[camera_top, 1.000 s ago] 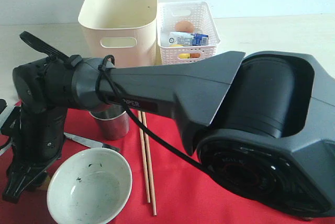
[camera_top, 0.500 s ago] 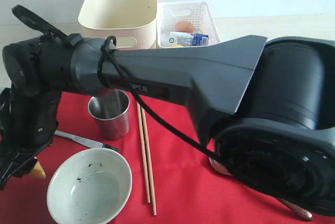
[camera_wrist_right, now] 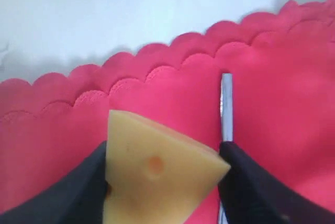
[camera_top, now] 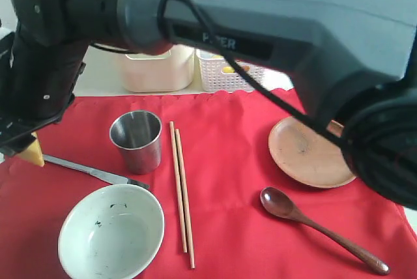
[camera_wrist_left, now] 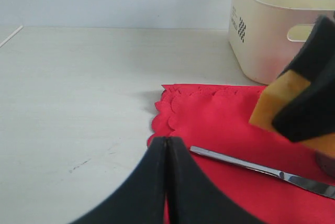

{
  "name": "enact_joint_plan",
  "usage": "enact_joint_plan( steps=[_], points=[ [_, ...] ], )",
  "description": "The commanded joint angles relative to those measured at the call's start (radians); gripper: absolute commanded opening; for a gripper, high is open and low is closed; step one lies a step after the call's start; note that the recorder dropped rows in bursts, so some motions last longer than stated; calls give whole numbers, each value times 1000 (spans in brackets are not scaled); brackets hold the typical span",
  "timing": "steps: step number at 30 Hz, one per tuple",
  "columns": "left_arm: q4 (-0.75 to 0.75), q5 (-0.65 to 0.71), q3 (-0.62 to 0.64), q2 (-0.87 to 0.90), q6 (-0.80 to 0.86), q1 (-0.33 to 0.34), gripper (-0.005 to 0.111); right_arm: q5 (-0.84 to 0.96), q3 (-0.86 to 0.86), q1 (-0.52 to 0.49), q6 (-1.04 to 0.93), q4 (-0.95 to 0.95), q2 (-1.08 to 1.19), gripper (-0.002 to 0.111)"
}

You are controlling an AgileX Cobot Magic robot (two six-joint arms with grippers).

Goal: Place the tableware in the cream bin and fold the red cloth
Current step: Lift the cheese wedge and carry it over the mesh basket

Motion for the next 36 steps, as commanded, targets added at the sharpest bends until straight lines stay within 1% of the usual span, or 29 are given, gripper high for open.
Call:
enact_joint_plan(
  steps=[1, 15, 29, 36],
  points=[
    [-9, -6, 3, -6, -3, 1, 0, -11, -5, -27, 32, -3, -68, 0],
    [-9, -6, 3, -6, -3, 1, 0, 17, -5, -93, 37, -27, -223, 0],
    [-9, -6, 3, -6, -3, 1, 0, 119, -5, -270, 30, -23, -289, 0],
    [-9, -6, 3, -6, -3, 1, 0, 125, -5, -362, 30, -23, -293, 0]
  ],
)
